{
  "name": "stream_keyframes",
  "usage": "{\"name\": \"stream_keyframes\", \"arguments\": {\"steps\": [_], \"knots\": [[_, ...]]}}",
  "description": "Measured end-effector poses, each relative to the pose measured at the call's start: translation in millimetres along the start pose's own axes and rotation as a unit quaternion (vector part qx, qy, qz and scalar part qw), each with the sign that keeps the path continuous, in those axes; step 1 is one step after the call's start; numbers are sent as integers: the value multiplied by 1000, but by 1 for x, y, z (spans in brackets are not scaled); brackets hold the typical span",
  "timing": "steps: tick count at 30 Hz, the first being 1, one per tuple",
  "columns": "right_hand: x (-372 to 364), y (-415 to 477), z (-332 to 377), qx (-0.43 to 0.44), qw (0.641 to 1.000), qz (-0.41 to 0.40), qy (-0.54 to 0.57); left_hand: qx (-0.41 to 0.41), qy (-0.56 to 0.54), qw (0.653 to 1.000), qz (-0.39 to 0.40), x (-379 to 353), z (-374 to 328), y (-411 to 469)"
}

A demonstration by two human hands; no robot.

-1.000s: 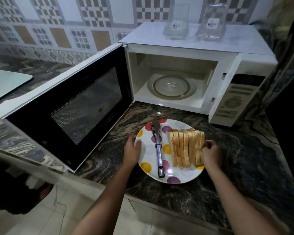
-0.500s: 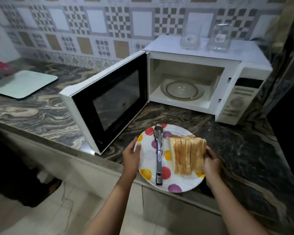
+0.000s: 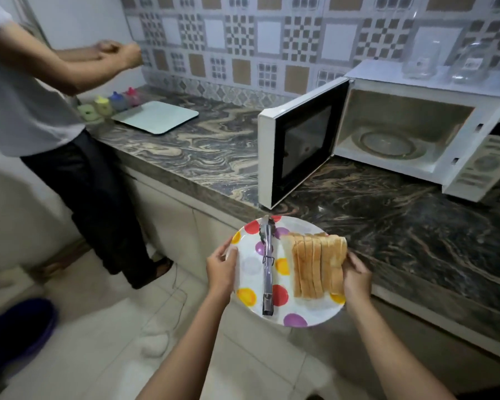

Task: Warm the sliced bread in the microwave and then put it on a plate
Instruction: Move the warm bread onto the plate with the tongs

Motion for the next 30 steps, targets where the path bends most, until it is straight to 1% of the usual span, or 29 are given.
{"name": "stream_keyframes", "arguments": {"steps": [4,8,14,18,22,26,30], "knots": [[-47,-34,6,13,998,60,-6,6,-44,999,-23,63,-5,-7],[-102,-56,14,7,994,110,13,-5,-52,996,-69,117,-19,-2],[-189,-50,23,8,985,170,38,-3,-50,990,-136,166,-43,42],[-253,-21,21,8,979,200,41,-4,-55,983,-174,181,-68,92],[-313,21,15,-3,976,215,39,-6,-81,978,-190,180,-98,146],[-351,63,31,4,977,210,26,-3,-102,975,-200,165,-126,193],[-376,103,32,-11,981,192,10,-6,-88,977,-192,146,-151,235]]}}
Point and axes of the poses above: each hand's wrist, its own y-axis towards the middle knuckle, its own x-axis out of the back of the hand, z = x × y, the point moved 2 cm from there along y, towards the middle knuckle, and after that the axes turned 15 degrees about x, right-handed, at the moved point
